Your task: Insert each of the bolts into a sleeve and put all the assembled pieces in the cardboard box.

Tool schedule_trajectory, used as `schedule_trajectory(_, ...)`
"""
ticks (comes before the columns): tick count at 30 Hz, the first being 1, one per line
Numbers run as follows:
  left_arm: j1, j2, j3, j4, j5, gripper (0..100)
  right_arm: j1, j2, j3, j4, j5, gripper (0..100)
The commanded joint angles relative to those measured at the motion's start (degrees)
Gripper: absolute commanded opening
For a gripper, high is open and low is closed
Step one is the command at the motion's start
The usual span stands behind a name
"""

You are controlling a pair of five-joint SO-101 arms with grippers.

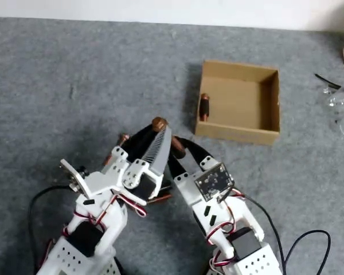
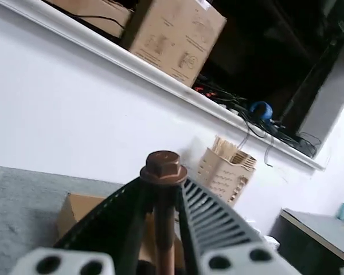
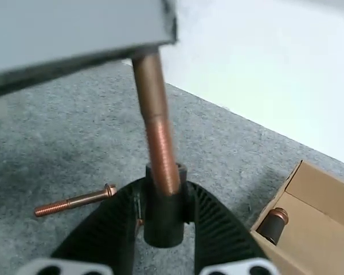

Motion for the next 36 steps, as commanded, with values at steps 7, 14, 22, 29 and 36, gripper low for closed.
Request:
schedule_trajectory(7, -4.4, -1.2, -0.4, -5.4, 0.1, 0, -0.5, -1.1, 7.7, 0.1, 0.7, 0.4)
schedule_trajectory(14, -3.7, -1.1, 1.6, -5.3, 0.2, 0, 0.7, -1.1, 7.7, 0.0, 0.7, 0.4)
schedule_trajectory(22, -1.5, -0.7, 1.6, -2.3, 0.1, 0, 0.7, -1.1, 7.7, 0.0, 0.7, 0.4)
schedule_trajectory(29, -1.9, -0.7, 1.6, -0.6, 0.0, 0, 0.7, -1.1, 7.7, 0.0, 0.8, 0.4)
schedule_trajectory(36, -2.0, -0.7, 1.6, -0.4, 0.0, 0, 0.7, -1.1, 7.7, 0.0, 0.8, 0.4)
